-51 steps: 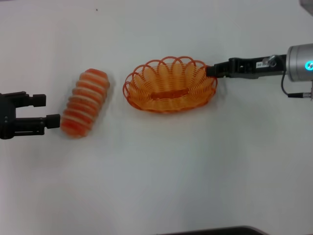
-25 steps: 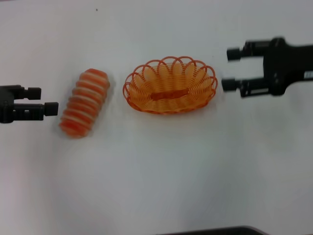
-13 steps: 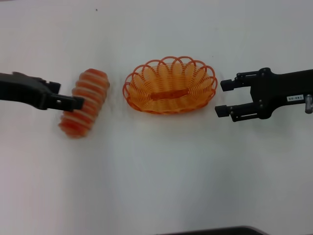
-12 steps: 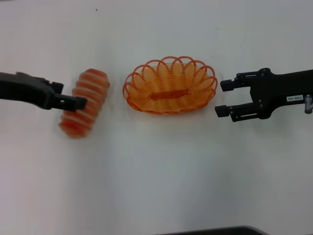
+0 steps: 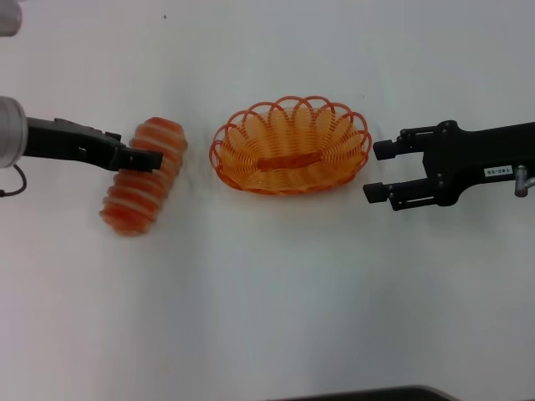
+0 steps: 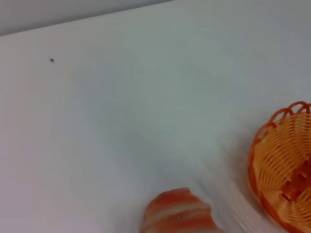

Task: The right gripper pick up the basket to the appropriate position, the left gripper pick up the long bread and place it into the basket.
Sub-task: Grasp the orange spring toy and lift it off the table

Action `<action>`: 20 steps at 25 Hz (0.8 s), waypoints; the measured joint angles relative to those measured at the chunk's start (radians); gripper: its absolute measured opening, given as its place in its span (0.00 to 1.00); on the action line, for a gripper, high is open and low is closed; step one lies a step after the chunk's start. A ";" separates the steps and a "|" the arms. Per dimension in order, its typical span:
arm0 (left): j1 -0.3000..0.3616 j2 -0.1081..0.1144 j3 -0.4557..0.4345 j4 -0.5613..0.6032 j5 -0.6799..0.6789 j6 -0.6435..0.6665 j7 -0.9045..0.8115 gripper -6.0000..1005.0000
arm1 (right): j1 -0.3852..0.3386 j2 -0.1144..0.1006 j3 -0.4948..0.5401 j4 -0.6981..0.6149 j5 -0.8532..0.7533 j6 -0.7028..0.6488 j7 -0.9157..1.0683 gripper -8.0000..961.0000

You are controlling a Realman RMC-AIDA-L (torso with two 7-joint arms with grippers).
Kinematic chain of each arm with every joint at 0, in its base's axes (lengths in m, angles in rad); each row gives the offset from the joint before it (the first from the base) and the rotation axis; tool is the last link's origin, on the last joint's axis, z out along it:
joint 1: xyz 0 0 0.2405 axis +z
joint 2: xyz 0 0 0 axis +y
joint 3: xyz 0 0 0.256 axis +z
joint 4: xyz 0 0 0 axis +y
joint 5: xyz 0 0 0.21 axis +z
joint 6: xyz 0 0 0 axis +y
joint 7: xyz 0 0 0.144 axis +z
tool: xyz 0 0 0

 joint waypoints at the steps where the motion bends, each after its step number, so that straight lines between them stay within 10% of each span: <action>1: 0.000 0.000 0.000 0.000 0.000 0.000 0.000 0.81 | 0.000 0.000 0.000 0.001 0.000 0.003 0.000 0.81; 15: 0.004 0.001 0.099 -0.069 0.030 -0.145 0.006 0.74 | 0.014 0.001 -0.004 0.016 0.000 0.015 0.014 0.81; 20: 0.007 0.002 0.100 -0.065 0.030 -0.148 0.008 0.56 | 0.015 0.001 -0.004 0.023 0.000 0.016 0.021 0.81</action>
